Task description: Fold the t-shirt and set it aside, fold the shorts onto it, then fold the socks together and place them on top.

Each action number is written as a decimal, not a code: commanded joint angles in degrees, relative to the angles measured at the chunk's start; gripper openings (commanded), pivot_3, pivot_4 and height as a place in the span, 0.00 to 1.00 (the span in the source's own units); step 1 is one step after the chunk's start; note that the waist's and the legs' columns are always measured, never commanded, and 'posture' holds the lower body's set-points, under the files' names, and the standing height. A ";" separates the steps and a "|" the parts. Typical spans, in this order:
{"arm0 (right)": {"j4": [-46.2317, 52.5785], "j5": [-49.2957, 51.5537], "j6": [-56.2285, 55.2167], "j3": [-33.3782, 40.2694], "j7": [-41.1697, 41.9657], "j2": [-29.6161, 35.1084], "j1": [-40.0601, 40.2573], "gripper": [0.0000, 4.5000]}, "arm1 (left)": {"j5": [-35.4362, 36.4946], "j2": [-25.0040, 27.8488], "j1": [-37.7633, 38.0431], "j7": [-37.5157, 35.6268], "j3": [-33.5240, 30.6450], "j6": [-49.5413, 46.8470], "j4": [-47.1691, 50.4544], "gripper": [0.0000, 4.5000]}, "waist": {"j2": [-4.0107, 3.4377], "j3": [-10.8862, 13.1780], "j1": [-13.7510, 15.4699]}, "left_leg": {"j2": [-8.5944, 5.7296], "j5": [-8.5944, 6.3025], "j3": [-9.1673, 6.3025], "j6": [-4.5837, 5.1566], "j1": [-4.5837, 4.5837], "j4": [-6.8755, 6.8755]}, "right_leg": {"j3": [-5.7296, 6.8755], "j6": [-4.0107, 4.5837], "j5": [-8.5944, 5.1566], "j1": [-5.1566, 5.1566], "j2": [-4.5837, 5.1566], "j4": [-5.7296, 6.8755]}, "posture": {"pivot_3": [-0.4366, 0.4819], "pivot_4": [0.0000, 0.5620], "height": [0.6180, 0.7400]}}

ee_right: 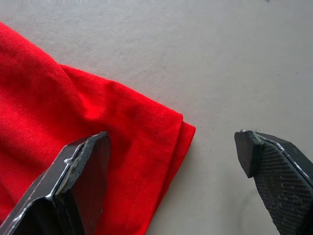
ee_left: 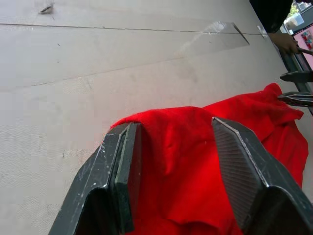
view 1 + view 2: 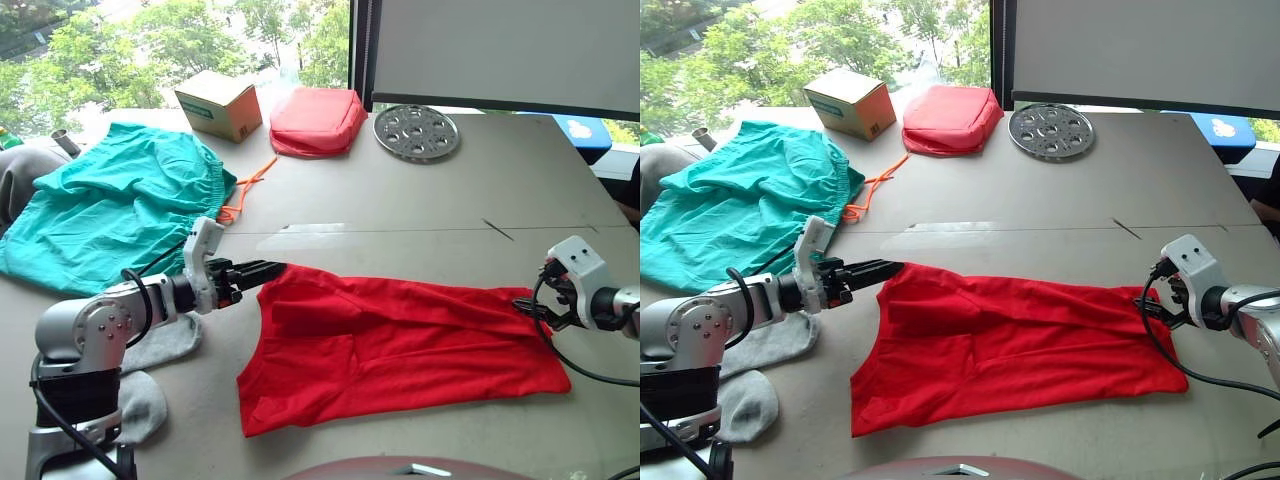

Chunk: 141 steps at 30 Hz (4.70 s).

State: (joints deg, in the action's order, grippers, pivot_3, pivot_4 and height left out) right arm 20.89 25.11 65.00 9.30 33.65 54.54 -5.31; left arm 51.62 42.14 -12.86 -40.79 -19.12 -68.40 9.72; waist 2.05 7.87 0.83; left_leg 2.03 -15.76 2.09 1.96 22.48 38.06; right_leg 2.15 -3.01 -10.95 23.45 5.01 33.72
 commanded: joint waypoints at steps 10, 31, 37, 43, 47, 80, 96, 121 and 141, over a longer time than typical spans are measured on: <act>-2.50 0.11 2.92 -0.17 -1.76 -3.67 -3.75 0.96 | -0.90 -3.72 0.74 3.33 4.45 1.10 2.57 0.57 | 0.04 -0.04 0.08 | -0.05 0.00 -0.05 0.00 0.00 0.00 | -0.02 0.02 0.01 -0.04 -0.01 0.01 | 0.48 0.27 0.99; -2.24 -0.19 2.83 -0.78 -2.32 -5.04 -3.97 0.96 | -1.50 -2.38 1.53 5.71 2.79 1.13 2.46 0.57 | 0.04 -0.05 0.05 | -0.08 0.00 -0.04 0.00 -0.01 0.01 | -0.04 0.03 0.01 -0.05 -0.03 0.04 | 0.48 0.27 0.99; -1.91 -0.02 3.15 -0.55 -2.36 -5.14 -4.05 0.96 | -0.40 -2.06 1.90 5.98 0.71 0.68 2.71 0.57 | 0.04 -0.06 0.04 | -0.08 0.00 0.00 0.00 -0.01 0.01 | -0.04 0.03 0.01 -0.05 -0.03 0.04 | 0.48 0.27 0.99; -2.45 -0.18 2.96 -0.99 -2.62 -5.72 -4.40 0.96 | -1.03 -3.56 1.11 6.47 2.58 0.98 2.54 0.57 | 0.05 -0.06 0.06 | -0.09 0.00 0.00 0.00 -0.01 0.01 | -0.04 0.03 0.01 -0.05 -0.03 0.04 | 0.48 0.27 0.99; -2.84 -0.24 2.89 -1.48 -2.75 -6.21 -4.62 0.77 | -2.77 -6.15 -0.74 7.14 5.45 2.40 0.67 0.55 | 0.06 -0.08 0.05 | -0.14 0.01 0.04 0.00 -0.02 0.03 | -0.04 0.03 0.01 -0.10 -0.03 0.06 | 0.48 0.27 0.99; -3.84 -6.90 -15.66 -1.56 1.27 -5.73 -6.62 0.61 | -5.41 -15.32 -5.25 19.33 -4.74 6.23 -8.19 0.00 | 0.11 -0.15 -0.04 | -0.19 0.01 0.08 0.00 -0.11 0.06 | -0.03 0.02 0.02 -0.26 -0.05 0.09 | 0.48 0.27 0.99; 7.20 2.70 -11.23 -6.82 2.65 -15.23 -4.55 0.00 | 9.74 -1.37 2.14 0.95 -7.21 -4.41 2.65 0.52 | 0.04 -0.08 -0.11 | -0.10 0.00 -0.11 -0.02 -0.32 0.01 | -0.09 0.03 0.00 -0.32 -0.03 0.12 | 0.48 0.27 0.99; -0.68 -6.22 -11.62 -13.41 -4.11 -17.00 -6.49 0.00 | -0.38 -10.56 -6.63 6.50 8.69 -2.74 -7.26 0.52 | 0.00 -0.09 -0.25 | -0.26 0.00 -0.26 0.01 -0.54 0.00 | -0.13 0.02 -0.01 -0.63 -0.05 0.09 | 0.48 0.27 0.99; -3.68 -11.34 -11.80 -9.10 -3.46 -12.41 -11.64 0.00 | -1.33 -6.31 -8.71 0.35 6.70 3.89 -2.64 0.52 | -0.10 -0.01 0.03 | -0.31 -0.01 -0.35 0.00 -0.49 -0.01 | -0.08 0.03 -0.02 -0.65 0.05 0.02 | 0.48 0.27 0.99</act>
State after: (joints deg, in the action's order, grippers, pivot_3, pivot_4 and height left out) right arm 12.77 11.38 51.61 -3.03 28.79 41.67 -16.40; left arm 50.68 36.40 -20.51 -41.26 -11.49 -66.52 4.49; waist 1.95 7.87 0.86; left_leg 1.72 -15.77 1.74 1.96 21.99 38.05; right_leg 2.06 -2.99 -10.97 22.80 5.06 33.74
